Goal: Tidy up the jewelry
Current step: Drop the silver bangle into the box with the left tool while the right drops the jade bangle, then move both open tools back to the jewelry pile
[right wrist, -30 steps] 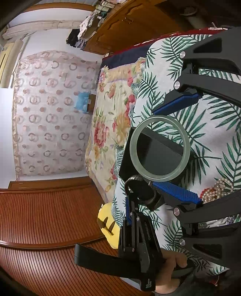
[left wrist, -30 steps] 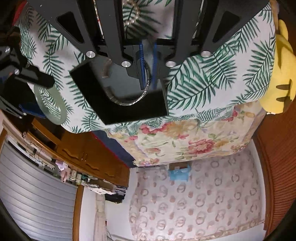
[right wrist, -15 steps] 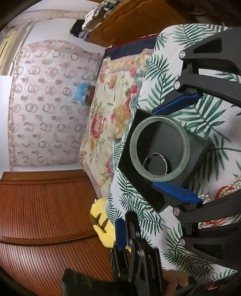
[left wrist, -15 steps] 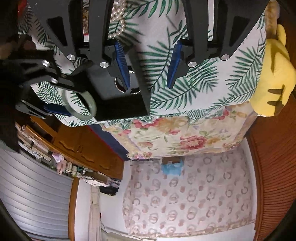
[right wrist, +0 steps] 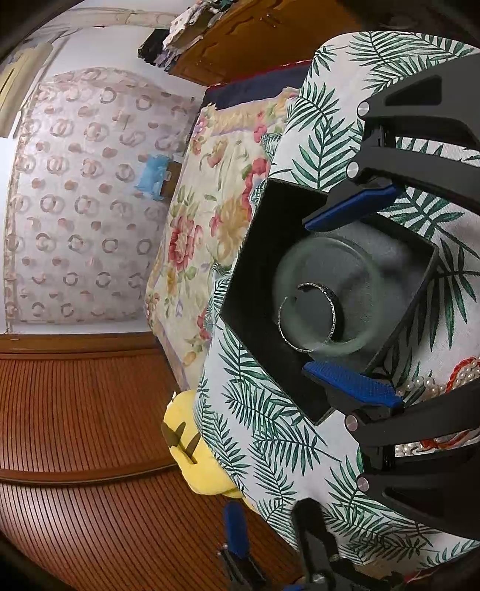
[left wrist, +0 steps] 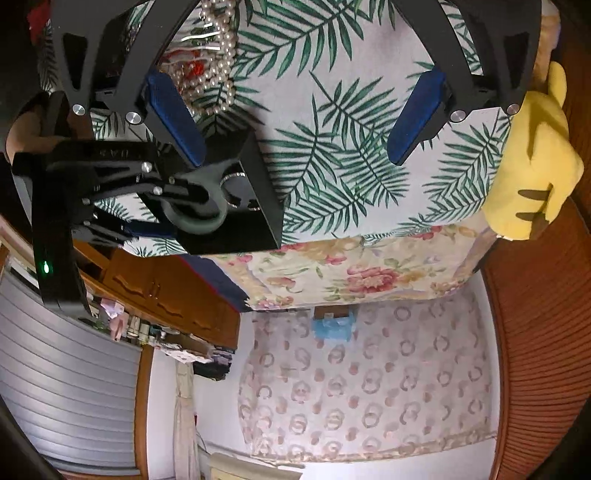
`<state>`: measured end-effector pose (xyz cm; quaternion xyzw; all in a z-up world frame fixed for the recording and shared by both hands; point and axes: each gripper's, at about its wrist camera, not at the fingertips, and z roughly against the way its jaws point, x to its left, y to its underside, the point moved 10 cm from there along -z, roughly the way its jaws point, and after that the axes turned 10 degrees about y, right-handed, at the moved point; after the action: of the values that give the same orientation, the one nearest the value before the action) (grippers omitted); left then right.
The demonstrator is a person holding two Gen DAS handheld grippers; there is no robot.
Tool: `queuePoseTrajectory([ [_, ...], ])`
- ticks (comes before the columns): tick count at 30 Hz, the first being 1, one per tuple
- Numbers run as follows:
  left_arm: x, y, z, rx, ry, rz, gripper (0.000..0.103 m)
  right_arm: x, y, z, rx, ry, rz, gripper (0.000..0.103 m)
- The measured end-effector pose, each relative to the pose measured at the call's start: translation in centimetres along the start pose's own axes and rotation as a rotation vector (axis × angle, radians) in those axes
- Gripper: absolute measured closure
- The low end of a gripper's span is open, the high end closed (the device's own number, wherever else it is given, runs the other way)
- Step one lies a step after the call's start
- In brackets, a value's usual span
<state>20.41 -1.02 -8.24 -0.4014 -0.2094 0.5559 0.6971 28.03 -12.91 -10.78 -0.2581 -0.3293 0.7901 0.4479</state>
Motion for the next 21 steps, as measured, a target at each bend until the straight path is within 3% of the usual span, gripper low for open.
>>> queuePoseTrajectory([
  [10,-1.0,2.9,0.5,0.036,0.009,-0.019,0.008,-1.9,1.0,3.0,-0.03,0.015,-0.033,0.027],
  [14,-1.3,4.3,0.6,0.064,-0.017,-0.035,0.008,-2.3,2.9,5.7,-0.037,0.005,-0.047,0.027],
  [21,-1.9,7.4,0.2,0.148,0.008,-0.044,0.008,-1.2,6.8,9.0,-0.024,-0.044,-0.062,0.03],
])
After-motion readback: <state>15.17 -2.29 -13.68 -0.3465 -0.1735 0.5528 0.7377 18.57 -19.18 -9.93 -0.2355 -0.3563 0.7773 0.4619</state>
